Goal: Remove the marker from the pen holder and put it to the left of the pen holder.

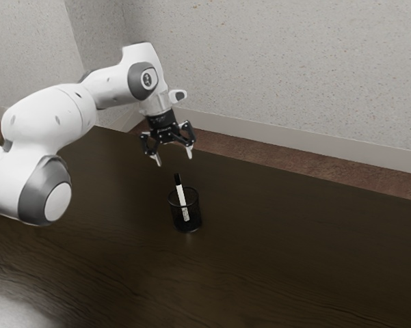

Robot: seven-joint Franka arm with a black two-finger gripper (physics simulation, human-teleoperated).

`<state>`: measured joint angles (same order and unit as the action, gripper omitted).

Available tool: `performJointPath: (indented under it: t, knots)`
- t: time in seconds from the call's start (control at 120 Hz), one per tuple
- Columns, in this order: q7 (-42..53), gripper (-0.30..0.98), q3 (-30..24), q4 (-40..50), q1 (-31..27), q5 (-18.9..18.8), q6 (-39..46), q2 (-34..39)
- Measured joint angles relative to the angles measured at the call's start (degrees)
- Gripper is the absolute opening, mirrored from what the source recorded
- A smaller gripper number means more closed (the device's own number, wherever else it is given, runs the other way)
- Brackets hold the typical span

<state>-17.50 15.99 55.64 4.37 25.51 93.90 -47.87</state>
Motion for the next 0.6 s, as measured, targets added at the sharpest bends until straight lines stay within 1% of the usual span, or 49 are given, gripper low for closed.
performJointPath:
  t: [0.083, 0.15, 0.2, 0.317, 0.408, 0.5, 0.6]
  knots:
    - [-3.05, 0.69, 0.05, 0.05, 0.6, 1.03, -0.86, -0.2]
    - [-5.31, 0.69, 0.14, 1.29, 1.4, 0.29, -1.34, 0.15]
    - [-6.98, 0.69, 0.12, 2.95, 1.94, -1.17, -1.54, 1.09]
    - [-10.64, 0.69, 0.01, 5.5, 3.88, -5.87, -1.59, 2.99]
    - [-12.93, 0.69, -0.13, 10.11, 5.41, -9.15, 0.32, 5.25]
    - [-14.34, 0.69, -0.17, 14.61, 6.46, -10.85, 3.97, 7.32]
    - [-15.48, 0.69, -0.25, 17.15, 7.21, -11.5, 7.81, 8.68]
